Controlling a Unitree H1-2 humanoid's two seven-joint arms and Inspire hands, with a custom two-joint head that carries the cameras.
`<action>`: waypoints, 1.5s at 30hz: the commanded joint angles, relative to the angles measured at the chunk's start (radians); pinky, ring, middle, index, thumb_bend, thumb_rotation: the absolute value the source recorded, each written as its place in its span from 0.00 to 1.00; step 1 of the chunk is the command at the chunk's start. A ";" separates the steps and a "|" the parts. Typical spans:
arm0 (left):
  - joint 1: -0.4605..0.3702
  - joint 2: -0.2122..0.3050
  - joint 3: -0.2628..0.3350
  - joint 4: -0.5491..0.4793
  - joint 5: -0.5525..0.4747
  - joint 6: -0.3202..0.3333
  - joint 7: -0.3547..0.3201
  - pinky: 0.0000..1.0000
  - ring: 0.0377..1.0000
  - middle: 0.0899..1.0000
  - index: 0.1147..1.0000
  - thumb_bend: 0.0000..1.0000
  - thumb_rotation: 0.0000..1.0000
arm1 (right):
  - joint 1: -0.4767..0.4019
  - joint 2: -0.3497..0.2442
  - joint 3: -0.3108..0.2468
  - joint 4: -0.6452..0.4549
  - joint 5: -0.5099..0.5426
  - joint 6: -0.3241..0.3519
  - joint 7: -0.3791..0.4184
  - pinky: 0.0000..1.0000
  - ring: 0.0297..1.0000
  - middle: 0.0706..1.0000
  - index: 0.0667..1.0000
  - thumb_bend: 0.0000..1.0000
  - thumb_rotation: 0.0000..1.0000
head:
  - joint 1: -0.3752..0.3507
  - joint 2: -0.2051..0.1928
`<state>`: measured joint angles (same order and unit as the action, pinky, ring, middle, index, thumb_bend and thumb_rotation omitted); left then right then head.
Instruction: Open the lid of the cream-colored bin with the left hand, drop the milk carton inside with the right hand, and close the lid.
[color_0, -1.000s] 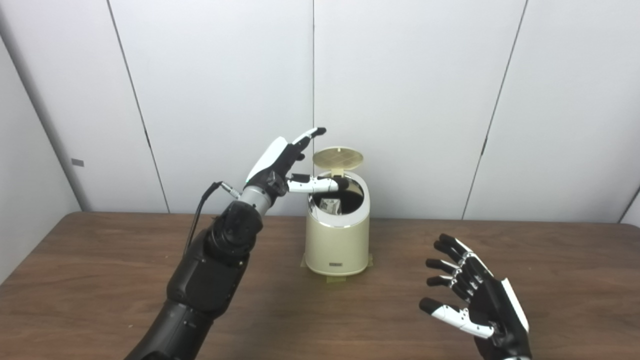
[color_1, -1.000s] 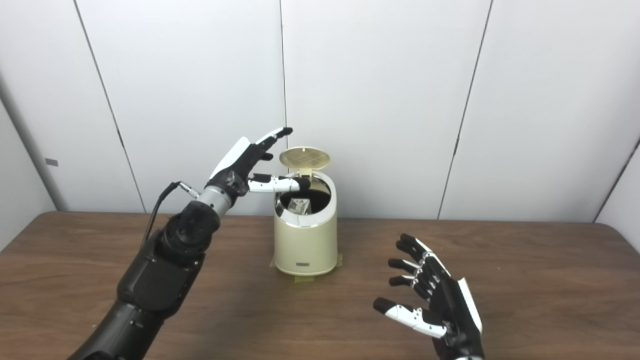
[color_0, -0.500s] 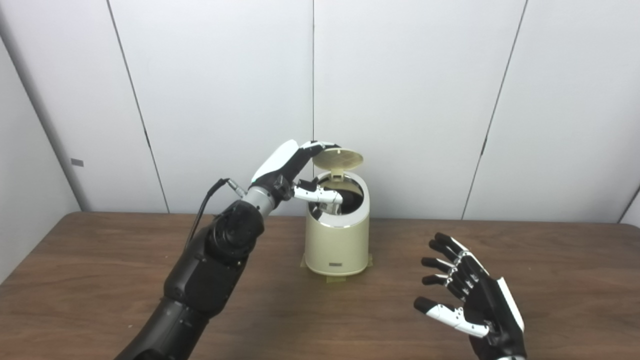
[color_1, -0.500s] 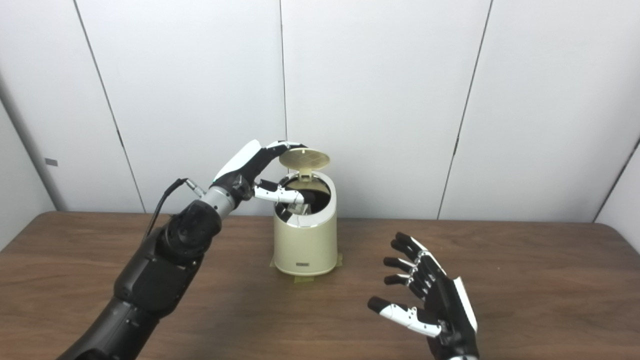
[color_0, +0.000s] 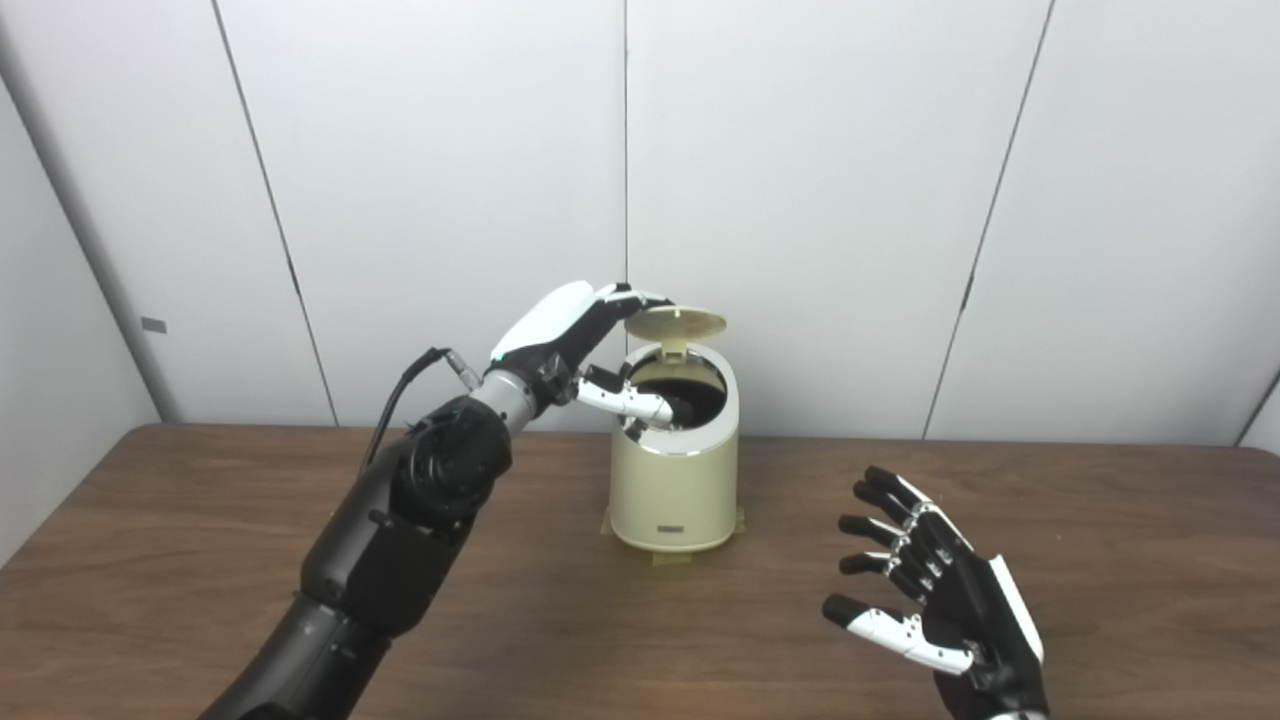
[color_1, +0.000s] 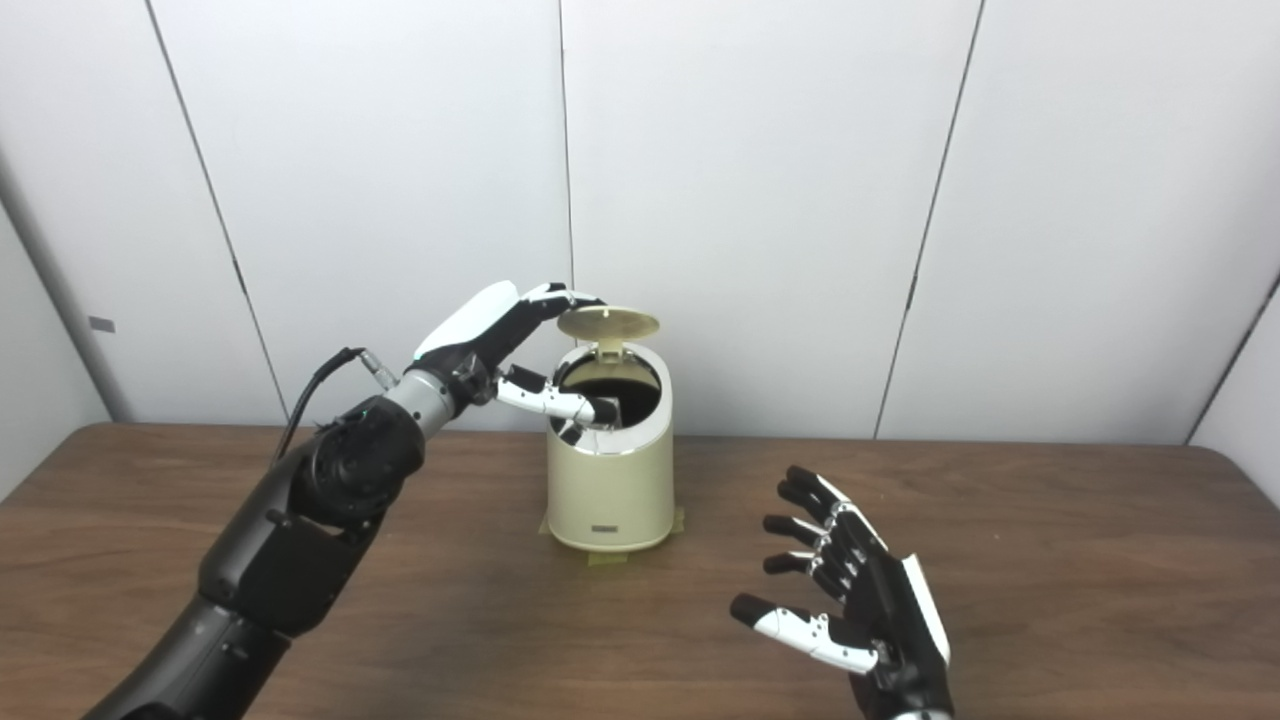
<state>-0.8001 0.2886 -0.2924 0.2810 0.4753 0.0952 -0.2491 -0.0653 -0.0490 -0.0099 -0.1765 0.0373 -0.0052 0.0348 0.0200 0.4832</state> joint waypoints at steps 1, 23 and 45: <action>-0.039 0.013 0.005 -0.037 0.006 -0.029 0.006 1.00 1.00 0.88 0.81 0.96 0.36 | -0.019 0.008 0.002 -0.044 0.002 -0.018 -0.001 0.57 0.74 0.83 0.81 0.77 0.21 | 0.000 0.003; 0.010 0.022 -0.007 -0.059 0.033 -0.071 -0.009 1.00 1.00 0.86 0.81 0.97 0.36 | -0.019 0.017 0.010 -0.067 -0.016 0.000 -0.006 0.57 0.74 0.82 0.80 0.77 0.22 | -0.013 0.020; 0.064 0.039 -0.030 -0.084 0.033 -0.135 -0.049 1.00 1.00 0.84 0.82 0.95 0.38 | -0.030 0.027 0.001 -0.074 -0.023 0.018 -0.016 0.59 0.73 0.82 0.81 0.80 0.27 | -0.030 0.036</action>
<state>-0.7044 0.3215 -0.3256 0.2205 0.5185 -0.0149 -0.2931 -0.0621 -0.0277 -0.0066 -0.2164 0.0150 0.0322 0.0253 -0.0077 0.5185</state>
